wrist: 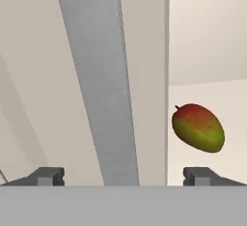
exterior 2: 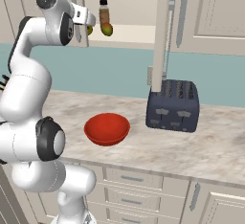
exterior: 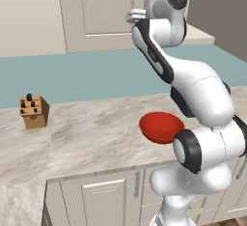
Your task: Open the cabinet. Pick the pear and mango from the cabinet and place them into the bowl. Then close the cabinet.
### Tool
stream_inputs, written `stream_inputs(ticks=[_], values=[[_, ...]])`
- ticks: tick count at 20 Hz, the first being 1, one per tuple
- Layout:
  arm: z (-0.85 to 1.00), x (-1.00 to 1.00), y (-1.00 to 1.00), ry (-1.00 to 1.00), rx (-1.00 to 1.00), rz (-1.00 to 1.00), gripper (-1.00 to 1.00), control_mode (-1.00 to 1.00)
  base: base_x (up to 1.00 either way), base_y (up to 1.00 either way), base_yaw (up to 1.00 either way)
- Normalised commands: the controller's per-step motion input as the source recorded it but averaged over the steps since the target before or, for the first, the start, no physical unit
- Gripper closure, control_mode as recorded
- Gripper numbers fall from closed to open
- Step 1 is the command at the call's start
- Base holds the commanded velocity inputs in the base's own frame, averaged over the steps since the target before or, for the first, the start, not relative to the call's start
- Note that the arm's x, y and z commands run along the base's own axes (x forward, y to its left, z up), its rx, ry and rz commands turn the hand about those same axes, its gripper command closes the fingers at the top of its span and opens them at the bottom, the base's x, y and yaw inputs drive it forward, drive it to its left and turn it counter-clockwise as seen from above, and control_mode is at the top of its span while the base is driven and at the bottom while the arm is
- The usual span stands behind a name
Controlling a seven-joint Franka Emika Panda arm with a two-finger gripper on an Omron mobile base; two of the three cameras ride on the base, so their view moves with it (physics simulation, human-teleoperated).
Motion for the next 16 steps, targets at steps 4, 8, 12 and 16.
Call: stream_inputs(ticks=[4,8,12,16], values=[[-0.02,0.3,0.0,-0.01,-0.04,0.0,-1.0,-1.0,0.0,0.0,0.0],[0.0,0.23,0.0,0.0,0.0,0.0,-1.0,-1.0,0.0,0.0,0.0],[0.0,0.19,0.0,0.0,0.0,0.0,1.0,-1.0,0.0,0.0,0.0],[-0.04,0.13,0.0,0.0,0.0,0.0,1.0,-1.0,0.0,0.0,0.0]])
